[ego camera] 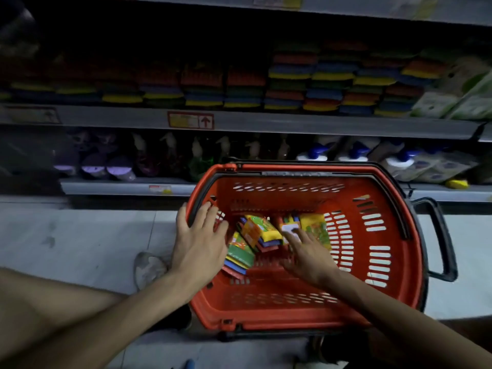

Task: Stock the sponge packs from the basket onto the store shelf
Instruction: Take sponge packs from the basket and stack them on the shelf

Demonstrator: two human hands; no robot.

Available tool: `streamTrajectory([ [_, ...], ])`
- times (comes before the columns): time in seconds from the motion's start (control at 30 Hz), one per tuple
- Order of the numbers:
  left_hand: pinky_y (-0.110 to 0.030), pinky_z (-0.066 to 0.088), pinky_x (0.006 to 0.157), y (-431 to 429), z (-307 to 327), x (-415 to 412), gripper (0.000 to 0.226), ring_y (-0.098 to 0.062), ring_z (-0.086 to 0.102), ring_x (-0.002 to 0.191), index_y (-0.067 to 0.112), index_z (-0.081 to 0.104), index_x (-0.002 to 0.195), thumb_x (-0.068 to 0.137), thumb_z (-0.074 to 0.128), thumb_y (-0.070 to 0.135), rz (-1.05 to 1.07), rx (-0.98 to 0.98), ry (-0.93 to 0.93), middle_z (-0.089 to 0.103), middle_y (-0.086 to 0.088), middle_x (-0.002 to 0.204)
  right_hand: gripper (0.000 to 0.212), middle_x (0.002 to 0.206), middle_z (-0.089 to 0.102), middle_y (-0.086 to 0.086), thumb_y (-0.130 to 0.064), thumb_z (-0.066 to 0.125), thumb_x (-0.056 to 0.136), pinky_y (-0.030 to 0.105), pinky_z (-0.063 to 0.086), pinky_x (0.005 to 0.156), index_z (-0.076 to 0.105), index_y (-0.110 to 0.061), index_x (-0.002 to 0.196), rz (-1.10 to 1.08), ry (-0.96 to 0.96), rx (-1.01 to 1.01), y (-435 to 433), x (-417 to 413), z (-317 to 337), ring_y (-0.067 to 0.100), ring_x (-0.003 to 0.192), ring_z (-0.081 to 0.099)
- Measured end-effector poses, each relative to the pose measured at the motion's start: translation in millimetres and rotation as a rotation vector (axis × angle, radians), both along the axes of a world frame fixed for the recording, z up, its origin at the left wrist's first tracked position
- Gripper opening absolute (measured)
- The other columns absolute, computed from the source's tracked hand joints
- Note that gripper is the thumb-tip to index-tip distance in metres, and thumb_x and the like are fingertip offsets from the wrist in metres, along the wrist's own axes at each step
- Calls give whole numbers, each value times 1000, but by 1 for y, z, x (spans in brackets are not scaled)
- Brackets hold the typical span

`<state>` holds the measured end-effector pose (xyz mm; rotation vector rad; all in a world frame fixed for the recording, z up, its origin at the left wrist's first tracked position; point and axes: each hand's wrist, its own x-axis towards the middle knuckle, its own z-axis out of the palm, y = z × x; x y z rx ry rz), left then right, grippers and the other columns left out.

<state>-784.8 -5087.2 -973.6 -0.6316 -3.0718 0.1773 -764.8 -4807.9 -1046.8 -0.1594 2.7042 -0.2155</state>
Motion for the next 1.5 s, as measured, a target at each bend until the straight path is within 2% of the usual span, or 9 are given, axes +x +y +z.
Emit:
streamTrajectory([
  [0.13, -62, 22, 115, -5, -1, -4, 38, -29, 45, 139, 17, 70, 120, 90, 53, 34, -1, 34, 19, 58, -12, 138, 110, 162, 21, 14, -66, 70, 80, 50, 42, 109, 9, -27, 163, 21, -21, 55, -49, -31, -18, 37, 151, 22],
  [0.23, -61, 23, 115, -5, -1, -6, 37, -27, 47, 136, 18, 70, 117, 91, 51, 35, -7, 62, 32, 60, -9, 133, 118, 158, 21, 17, -55, 77, 79, 51, 44, 107, -1, -24, 162, 40, -114, 109, -73, -39, -35, 41, 148, 24],
  [0.43, -61, 22, 116, -7, -2, -13, 37, -24, 49, 131, 20, 70, 117, 92, 48, 35, -2, 96, 38, 62, -5, 127, 98, 147, 36, 17, -29, 78, 83, 48, 51, 94, 12, -24, 157, 12, -29, 155, -83, -56, -54, 39, 130, 45],
  [0.77, -59, 19, 118, -6, -5, -14, 35, -19, 54, 119, 24, 73, 109, 94, 44, 36, 12, 116, 26, 66, 2, 115, 93, 132, 42, 15, -27, 79, 73, 46, 52, 89, 32, -15, 153, 154, 17, -10, -84, -56, -32, 39, 127, 45],
  [0.9, -59, 21, 117, -5, -4, -15, 32, -19, 55, 120, 24, 74, 109, 93, 49, 34, 22, 107, 27, 67, 3, 115, 93, 132, 39, 17, -37, 71, 84, 53, 52, 96, 14, -27, 157, 242, 39, -68, -104, -53, -23, 43, 128, 45],
  [1.03, -59, 19, 118, -4, -4, -13, 30, -19, 56, 116, 24, 75, 104, 94, 49, 34, 17, 91, 33, 68, 3, 111, 102, 147, 26, 23, -46, 74, 82, 60, 42, 109, 5, -40, 158, 198, -154, 4, -119, -59, -21, 49, 142, 25],
  [1.2, -60, 17, 118, -5, -5, -12, 29, -19, 57, 112, 24, 75, 101, 94, 49, 34, 20, 91, 23, 68, 4, 109, 109, 163, -22, 26, -57, 84, 73, 69, 39, 108, 13, -46, 155, 199, -225, 174, -119, -49, -49, 59, 147, -20],
  [1.37, -61, 18, 118, -5, -7, -9, 29, -20, 58, 110, 24, 75, 97, 94, 48, 34, 14, 93, 24, 68, 3, 107, 100, 160, -33, 26, -60, 82, 73, 66, 47, 102, 23, -46, 152, 149, -195, 162, -115, -43, -63, 61, 143, -29],
  [1.5, -60, 17, 118, -5, -8, -13, 28, -19, 59, 109, 24, 76, 96, 93, 49, 32, 18, 114, 43, 69, 3, 105, 97, 163, -28, 27, -52, 85, 73, 62, 41, 112, 31, -45, 152, 77, -246, 45, -116, -50, -61, 62, 146, -20],
])
